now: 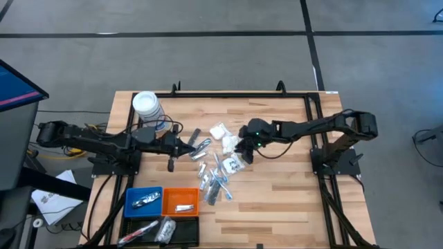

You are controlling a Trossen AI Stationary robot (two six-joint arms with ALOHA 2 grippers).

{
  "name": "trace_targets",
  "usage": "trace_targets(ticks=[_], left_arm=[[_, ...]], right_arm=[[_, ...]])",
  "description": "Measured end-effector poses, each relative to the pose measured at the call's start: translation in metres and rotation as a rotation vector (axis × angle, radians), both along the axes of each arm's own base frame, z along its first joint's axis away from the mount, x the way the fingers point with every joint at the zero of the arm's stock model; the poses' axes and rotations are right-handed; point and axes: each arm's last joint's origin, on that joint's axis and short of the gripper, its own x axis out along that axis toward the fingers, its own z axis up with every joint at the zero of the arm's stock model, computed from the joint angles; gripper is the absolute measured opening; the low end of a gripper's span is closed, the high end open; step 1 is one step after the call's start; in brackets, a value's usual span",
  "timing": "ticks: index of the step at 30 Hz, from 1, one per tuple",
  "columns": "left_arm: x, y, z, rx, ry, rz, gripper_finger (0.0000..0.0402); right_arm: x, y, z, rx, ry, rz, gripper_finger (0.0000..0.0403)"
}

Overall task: Pick & Place Travel size toiletries
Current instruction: Put the bottom cotton pack into the right black basket

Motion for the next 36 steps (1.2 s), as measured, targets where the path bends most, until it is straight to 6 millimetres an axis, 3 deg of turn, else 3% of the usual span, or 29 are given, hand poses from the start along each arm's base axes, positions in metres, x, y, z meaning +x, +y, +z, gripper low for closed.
trace_targets(ticks=[6,13,22,36], left_arm=[[0.003,0.0,-0.002,0.007,-0.002,-0.001,0.0002],[0.004,0.0,-0.001,0.029,-0.017,-0.002,0.0002],[0.005,0.0,0.002,0.038,-0.049,-0.003,0.0002],[0.005,0.0,0.002,0.035,-0.048,-0.007,0.0002]], right_arm=[[-0.019,0.016,-0.03,0.168,0.224,0.037,0.0098],[-0.018,0.033,-0.03,0.189,0.235,0.073,0.0098],[-0.017,0.008,-0.029,0.201,0.206,-0.052,0.0124],[-0.003,0.004,-0.065,0.27,0.25,-0.082,0.0236]])
